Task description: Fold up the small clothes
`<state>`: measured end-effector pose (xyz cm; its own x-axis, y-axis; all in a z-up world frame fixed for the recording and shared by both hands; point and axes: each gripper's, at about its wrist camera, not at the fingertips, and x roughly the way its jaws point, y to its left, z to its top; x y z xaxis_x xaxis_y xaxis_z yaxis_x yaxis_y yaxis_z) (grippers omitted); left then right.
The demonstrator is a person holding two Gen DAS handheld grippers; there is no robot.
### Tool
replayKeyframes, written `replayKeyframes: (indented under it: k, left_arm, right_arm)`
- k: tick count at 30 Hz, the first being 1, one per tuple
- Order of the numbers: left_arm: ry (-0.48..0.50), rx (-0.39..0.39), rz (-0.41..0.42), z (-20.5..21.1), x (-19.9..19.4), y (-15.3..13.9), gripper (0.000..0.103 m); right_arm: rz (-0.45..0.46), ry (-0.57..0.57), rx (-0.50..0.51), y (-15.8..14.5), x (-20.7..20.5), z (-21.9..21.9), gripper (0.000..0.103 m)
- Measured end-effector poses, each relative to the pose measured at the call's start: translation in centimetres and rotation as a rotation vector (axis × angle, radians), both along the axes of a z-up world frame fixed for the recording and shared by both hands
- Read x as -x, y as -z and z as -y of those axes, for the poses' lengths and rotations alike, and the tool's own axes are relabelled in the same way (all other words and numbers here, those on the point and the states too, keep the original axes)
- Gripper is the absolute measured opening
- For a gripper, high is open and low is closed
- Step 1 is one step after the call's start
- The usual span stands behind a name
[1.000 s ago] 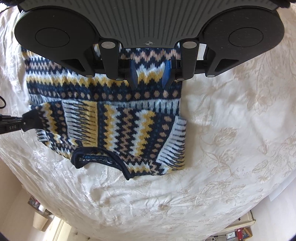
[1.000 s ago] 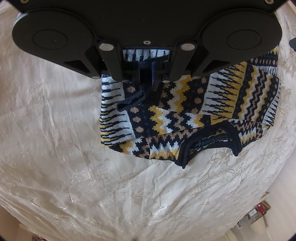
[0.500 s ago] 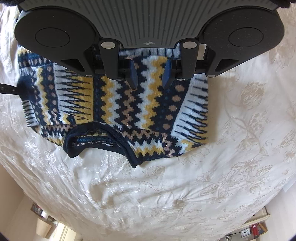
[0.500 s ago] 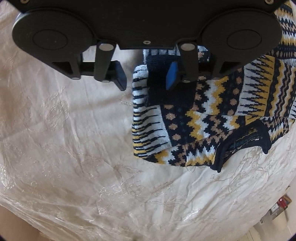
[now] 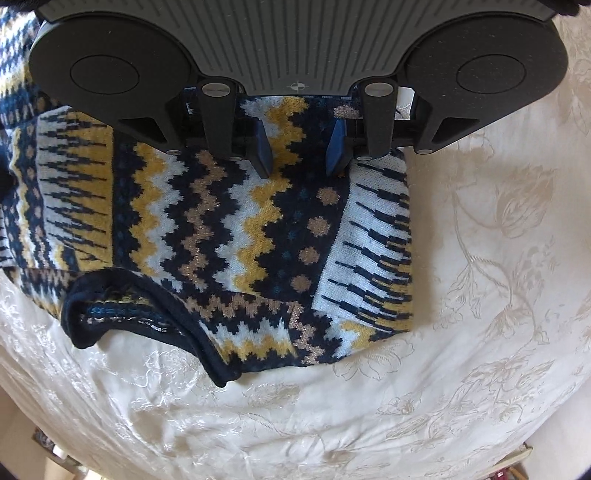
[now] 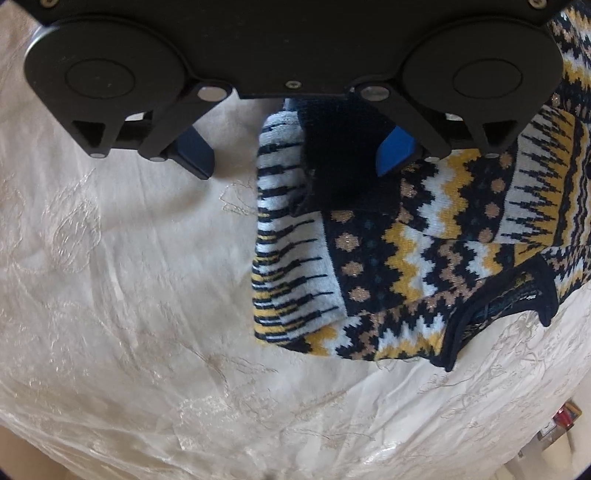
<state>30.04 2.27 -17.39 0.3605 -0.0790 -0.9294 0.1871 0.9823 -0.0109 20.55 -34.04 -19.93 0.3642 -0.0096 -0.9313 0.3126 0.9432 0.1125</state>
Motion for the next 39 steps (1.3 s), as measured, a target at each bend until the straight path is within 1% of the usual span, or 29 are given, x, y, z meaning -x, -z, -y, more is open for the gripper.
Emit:
replayKeyframes:
  k: [2, 4, 7, 10, 12, 16, 18, 20, 22, 25, 27, 28, 29, 30, 32, 36, 39]
  left_arm:
    - [-0.002, 0.001, 0.001, 0.1, 0.1, -0.3, 0.032]
    - [-0.014, 0.013, 0.008, -0.1, 0.3, -0.8, 0.032]
    - [-0.037, 0.028, 0.039, -0.5, 0.0, -1.8, 0.032]
    - [-0.068, 0.031, 0.051, -1.0, -1.4, -2.0, 0.032]
    - [-0.095, 0.032, 0.044, -1.4, -3.0, -1.7, 0.032]
    - [-0.123, -0.002, 0.045, -1.8, -5.4, -0.8, 0.033]
    - [-0.143, 0.000, 0.026, -2.2, -6.4, -0.2, 0.033]
    - [-0.144, 0.011, 0.013, -2.5, -6.7, 0.1, 0.033]
    - [-0.130, 0.005, 0.017, -2.4, -6.6, 0.0, 0.033]
    - [-0.101, 0.005, 0.031, -2.5, -5.5, -0.7, 0.033]
    - [-0.096, 0.030, 0.036, -2.9, -4.3, -1.3, 0.034]
    - [-0.093, 0.048, 0.034, -3.3, -3.5, -1.7, 0.038]
    - [-0.086, 0.067, 0.027, -3.5, -2.7, -2.0, 0.046]
    - [-0.074, 0.087, 0.017, -3.8, -1.8, -2.2, 0.049]
    - [-0.049, 0.096, 0.016, -4.1, 0.4, -2.9, 0.057]
    - [-0.006, 0.094, -0.001, -4.6, 4.8, -3.7, 0.059]
    - [0.009, 0.101, -0.031, -5.5, 8.1, -3.9, 0.059]
  right_arm:
    - [-0.005, 0.021, -0.026, 0.1, -0.1, 0.6, 0.098]
    - [-0.003, 0.022, -0.026, -0.3, -0.2, 0.7, 0.098]
    - [0.036, 0.035, -0.031, -1.5, -0.1, 0.9, 0.097]
    - [0.090, 0.027, -0.018, -2.5, -0.5, 0.9, 0.097]
    - [0.102, 0.012, -0.003, -2.6, -1.6, 1.1, 0.098]
    - [0.078, -0.012, 0.033, -1.7, -4.4, 1.5, 0.098]
    - [0.036, -0.019, 0.055, -0.5, -5.6, 1.8, 0.098]
    - [0.006, -0.008, 0.058, 0.6, -6.3, 2.4, 0.103]
    - [-0.001, 0.006, 0.045, 0.8, -6.2, 2.9, 0.103]
    - [0.013, 0.016, 0.034, 0.0, -5.8, 2.9, 0.102]
    - [0.036, 0.025, 0.004, -0.8, -5.1, 2.9, 0.102]
    - [0.050, 0.028, -0.022, -1.3, -4.6, 2.9, 0.102]
    - [0.065, 0.028, -0.048, -1.8, -3.7, 2.9, 0.102]
    - [0.074, 0.028, -0.063, -2.1, -2.9, 2.8, 0.102]
    - [0.091, 0.019, -0.085, -2.9, -1.1, 2.3, 0.102]
    - [0.103, 0.001, -0.128, -4.0, 3.5, 0.9, 0.102]
    - [0.088, -0.009, -0.151, -4.3, 7.0, -0.3, 0.102]
